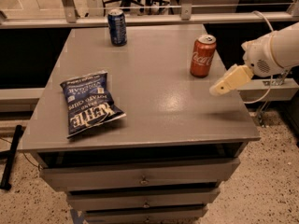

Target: Move coke can near blue chip bag

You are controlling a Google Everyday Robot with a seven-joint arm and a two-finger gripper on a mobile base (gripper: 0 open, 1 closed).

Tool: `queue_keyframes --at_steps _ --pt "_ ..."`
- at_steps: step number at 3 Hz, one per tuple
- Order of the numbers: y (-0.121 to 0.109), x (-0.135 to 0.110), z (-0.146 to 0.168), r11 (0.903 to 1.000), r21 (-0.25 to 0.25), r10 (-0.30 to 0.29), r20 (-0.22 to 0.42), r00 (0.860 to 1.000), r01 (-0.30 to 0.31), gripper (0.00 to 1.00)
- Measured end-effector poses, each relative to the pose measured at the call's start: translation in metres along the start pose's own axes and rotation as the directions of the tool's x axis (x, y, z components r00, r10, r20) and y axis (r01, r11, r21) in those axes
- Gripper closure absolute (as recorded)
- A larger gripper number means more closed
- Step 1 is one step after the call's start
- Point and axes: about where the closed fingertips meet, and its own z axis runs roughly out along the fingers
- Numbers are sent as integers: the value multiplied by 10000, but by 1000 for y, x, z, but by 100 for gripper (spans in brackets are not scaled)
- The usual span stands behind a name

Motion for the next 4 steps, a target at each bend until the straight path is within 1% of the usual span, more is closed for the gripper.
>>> queue_keyframes --at_steps 1,2,3,4 --pt "-28 -10 26 9946 366 910 1428 9856 -971 0" --pt "-50 -28 49 9864 267 1484 2807 9482 -1623 0" --pt "-59 -41 69 9802 -212 1891 3925 9001 -1966 0" --pt "-55 -51 82 9786 -738 2041 4619 8631 -1919 18"
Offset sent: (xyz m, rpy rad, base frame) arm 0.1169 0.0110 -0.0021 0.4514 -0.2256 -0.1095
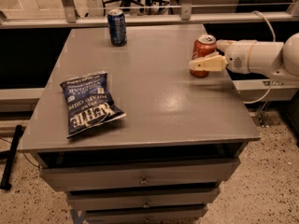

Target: Move coke can near blue chip bag

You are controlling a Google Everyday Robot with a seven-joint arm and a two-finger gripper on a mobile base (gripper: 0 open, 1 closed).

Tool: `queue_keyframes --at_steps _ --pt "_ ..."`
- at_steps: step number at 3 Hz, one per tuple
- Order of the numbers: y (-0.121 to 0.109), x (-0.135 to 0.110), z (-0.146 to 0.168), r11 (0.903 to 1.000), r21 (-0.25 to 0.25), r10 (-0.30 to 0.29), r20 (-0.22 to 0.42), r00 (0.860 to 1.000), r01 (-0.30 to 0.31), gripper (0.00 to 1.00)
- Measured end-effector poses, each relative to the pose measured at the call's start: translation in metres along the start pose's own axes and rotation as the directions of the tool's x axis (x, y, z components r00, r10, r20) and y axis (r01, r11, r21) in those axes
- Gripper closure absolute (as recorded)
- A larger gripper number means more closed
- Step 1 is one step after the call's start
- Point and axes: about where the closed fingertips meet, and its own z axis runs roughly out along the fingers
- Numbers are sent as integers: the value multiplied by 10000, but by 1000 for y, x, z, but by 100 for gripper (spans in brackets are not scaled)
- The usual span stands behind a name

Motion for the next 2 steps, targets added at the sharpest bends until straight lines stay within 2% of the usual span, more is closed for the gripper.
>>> queue_keyframes --at_steps 2 --pt "17 -8 2 9975 -667 -175 762 9969 226 64"
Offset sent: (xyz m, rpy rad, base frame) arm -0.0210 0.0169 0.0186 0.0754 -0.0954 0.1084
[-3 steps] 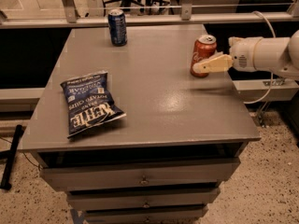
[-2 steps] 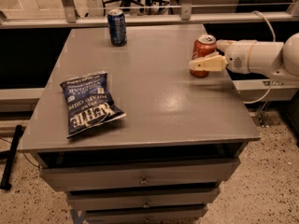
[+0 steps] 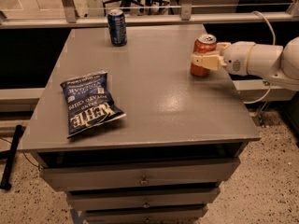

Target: Move coke can near blue chip bag

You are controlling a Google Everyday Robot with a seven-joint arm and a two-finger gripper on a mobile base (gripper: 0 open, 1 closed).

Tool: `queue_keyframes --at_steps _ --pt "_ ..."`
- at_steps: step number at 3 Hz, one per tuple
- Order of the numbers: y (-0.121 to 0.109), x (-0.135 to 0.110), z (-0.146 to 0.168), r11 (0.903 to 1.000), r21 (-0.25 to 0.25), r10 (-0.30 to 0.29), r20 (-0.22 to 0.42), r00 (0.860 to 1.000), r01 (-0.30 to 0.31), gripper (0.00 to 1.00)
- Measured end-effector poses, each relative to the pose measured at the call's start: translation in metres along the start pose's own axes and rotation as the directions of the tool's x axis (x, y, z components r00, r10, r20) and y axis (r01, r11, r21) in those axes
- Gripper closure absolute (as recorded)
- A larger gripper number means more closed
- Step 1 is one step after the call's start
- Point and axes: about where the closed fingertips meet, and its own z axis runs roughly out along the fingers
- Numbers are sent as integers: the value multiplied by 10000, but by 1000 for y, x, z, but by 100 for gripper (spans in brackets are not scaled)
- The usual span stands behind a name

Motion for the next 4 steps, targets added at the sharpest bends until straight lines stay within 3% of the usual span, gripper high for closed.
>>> queue_keyframes --at_steps 1,2,3,4 --pt "14 -29 -11 9991 -256 -328 620 9975 344 87" --pt "16 -29 -8 9989 -307 -329 629 9975 349 100" --pt "16 -29 -8 9989 -310 -329 629 9975 349 100" --pt "23 -34 0 9969 -651 -388 821 9959 442 100"
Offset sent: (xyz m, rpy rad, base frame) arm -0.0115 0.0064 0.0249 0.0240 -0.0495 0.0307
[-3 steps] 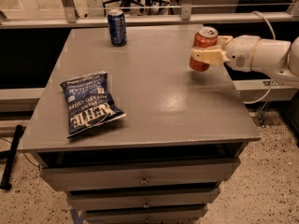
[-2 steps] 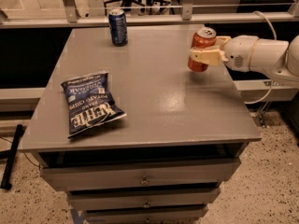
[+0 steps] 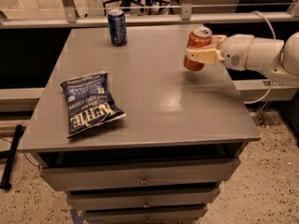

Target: Move coke can near blue chip bag

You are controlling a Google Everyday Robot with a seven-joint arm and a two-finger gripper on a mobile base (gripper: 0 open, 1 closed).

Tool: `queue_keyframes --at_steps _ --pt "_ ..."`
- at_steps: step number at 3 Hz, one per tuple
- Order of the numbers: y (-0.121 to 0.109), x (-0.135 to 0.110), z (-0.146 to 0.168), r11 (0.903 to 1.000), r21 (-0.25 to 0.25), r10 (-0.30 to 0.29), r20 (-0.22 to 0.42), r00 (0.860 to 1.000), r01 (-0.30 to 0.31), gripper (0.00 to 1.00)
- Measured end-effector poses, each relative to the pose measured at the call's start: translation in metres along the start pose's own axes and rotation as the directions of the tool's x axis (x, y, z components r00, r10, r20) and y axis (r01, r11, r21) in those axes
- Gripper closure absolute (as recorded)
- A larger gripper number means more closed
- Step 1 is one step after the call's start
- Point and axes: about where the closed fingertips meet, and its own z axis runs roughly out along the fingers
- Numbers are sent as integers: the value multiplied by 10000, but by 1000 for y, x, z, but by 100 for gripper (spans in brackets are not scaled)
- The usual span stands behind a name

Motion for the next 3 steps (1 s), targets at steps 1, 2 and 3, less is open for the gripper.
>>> queue_keyframes --at_steps 1,2,3 --pt "26 -3 34 9942 -1044 -233 97 9997 241 100" --pt "66 -4 67 9751 -2148 -577 -12 9983 561 100" --pt "105 5 85 9569 -2823 -798 -325 9963 674 100"
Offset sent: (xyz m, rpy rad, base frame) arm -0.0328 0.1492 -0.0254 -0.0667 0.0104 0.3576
